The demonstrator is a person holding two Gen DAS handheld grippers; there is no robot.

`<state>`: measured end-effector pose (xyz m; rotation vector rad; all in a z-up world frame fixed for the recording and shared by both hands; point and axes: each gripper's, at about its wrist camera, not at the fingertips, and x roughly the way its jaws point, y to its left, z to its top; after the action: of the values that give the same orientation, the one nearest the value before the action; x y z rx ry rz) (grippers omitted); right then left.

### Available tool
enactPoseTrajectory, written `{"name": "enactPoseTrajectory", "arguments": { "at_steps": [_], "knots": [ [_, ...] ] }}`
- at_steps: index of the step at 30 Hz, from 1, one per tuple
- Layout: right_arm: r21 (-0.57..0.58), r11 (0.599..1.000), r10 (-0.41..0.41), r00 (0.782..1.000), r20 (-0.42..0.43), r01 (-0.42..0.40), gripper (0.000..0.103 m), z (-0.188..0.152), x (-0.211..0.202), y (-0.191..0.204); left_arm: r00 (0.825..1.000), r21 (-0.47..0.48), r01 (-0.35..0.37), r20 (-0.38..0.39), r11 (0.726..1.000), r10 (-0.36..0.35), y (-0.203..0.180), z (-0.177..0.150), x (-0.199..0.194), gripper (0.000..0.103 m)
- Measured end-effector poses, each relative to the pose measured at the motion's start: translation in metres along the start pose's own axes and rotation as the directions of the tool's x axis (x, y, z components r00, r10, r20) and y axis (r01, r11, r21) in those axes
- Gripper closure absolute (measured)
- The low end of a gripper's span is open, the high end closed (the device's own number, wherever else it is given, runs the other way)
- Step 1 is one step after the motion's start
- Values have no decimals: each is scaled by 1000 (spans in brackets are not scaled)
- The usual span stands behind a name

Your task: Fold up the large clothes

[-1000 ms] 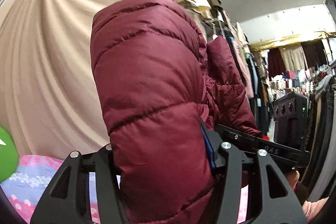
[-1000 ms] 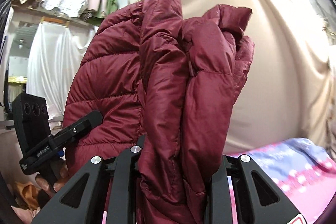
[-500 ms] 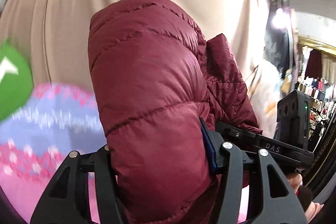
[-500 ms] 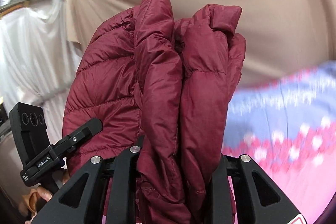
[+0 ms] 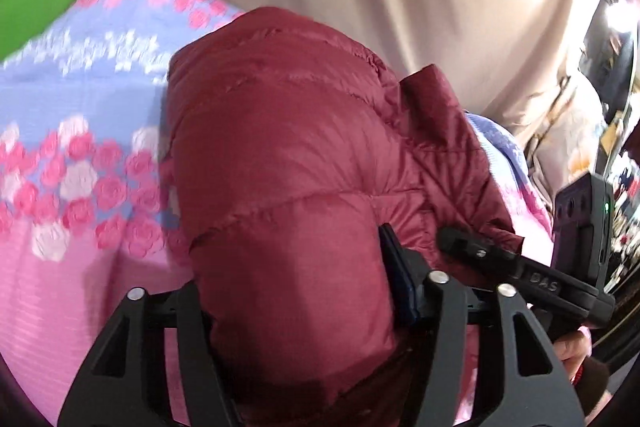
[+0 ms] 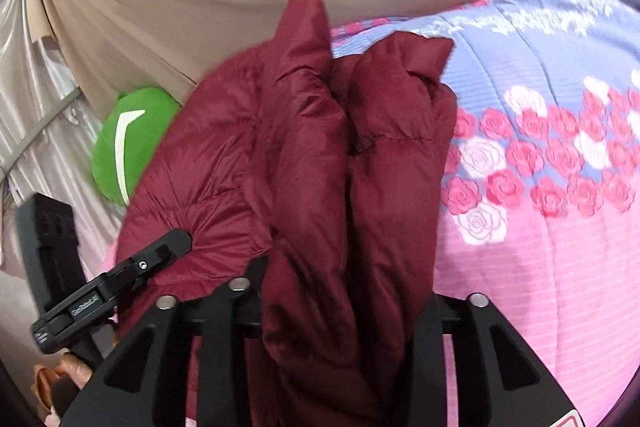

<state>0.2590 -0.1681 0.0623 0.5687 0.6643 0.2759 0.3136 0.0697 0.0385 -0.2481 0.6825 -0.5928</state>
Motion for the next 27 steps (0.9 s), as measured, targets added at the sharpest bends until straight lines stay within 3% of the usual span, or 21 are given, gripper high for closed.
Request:
{"name": "enactPoseTrajectory", "arguments": {
  "at_steps": [5, 10, 12, 16, 18, 19, 20, 23, 27],
  "knots": [
    [44, 999, 6, 1000, 11, -6, 51, -23, -8, -38, 1000, -30, -9, 16, 1000, 10, 12, -11, 5, 24],
    [86, 996, -41, 998, 48, 37, 48, -29, -48, -50, 993, -15, -106, 53, 994, 107, 3, -14, -26, 19],
    [52, 996, -79, 992, 99, 75, 56, -31, -78, -47, 981, 26, -172, 97, 985, 169, -11, -16, -57, 17],
    [12, 999, -50, 989, 142, 49, 65, -20, -109, -30, 980, 40, -141, 145, 989, 134, -45, -13, -100, 16],
    [-14, 998, -57, 991, 123, 59, 95, -18, -103, -23, 989, 32, -117, 91, 993, 114, -58, -16, -96, 16],
    [-25, 998, -61, 994, 95, 64, 101, -18, -97, -19, 993, 31, -111, 51, 993, 109, -64, -19, -90, 16],
    [-30, 997, -68, 995, 73, 71, 103, -21, -92, -19, 993, 36, -113, 29, 993, 112, -68, -23, -85, 16],
    [-61, 989, -135, 991, -12, 134, 103, -38, -75, -24, 978, 74, -205, -29, 976, 208, -67, -44, -61, 17],
    [-54, 990, -132, 989, -68, 128, 103, -54, -55, -32, 952, 131, -299, -20, 945, 304, -64, -64, -46, 14]
  ]
}}
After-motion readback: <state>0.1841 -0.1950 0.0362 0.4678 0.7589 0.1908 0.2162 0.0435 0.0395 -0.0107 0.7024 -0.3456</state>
